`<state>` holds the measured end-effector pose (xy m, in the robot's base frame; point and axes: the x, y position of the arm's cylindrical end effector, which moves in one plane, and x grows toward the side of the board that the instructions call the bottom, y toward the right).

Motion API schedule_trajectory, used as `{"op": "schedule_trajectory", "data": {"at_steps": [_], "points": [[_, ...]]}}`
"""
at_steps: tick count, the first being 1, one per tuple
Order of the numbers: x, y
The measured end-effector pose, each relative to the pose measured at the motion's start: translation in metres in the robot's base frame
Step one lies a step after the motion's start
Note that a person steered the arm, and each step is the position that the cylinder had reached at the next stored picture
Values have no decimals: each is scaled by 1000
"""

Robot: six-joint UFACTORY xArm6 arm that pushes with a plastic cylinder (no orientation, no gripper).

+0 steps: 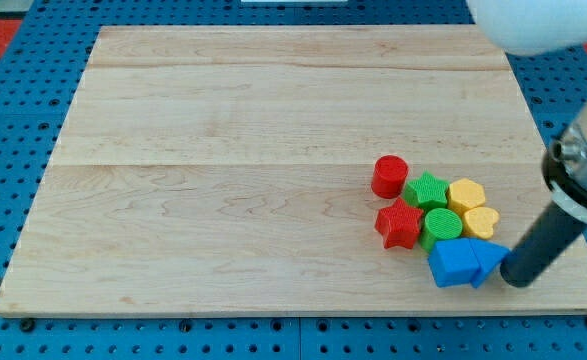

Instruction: Move both the yellow blocks towards the top

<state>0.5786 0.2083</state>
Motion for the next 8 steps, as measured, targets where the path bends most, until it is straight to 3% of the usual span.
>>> {"op": "schedule_trajectory", "data": {"at_steps": [3,4,5,6,8], "points": [[-77,-13],[-46,-9],[-44,-39],[-54,-59],[-105,-35]]}}
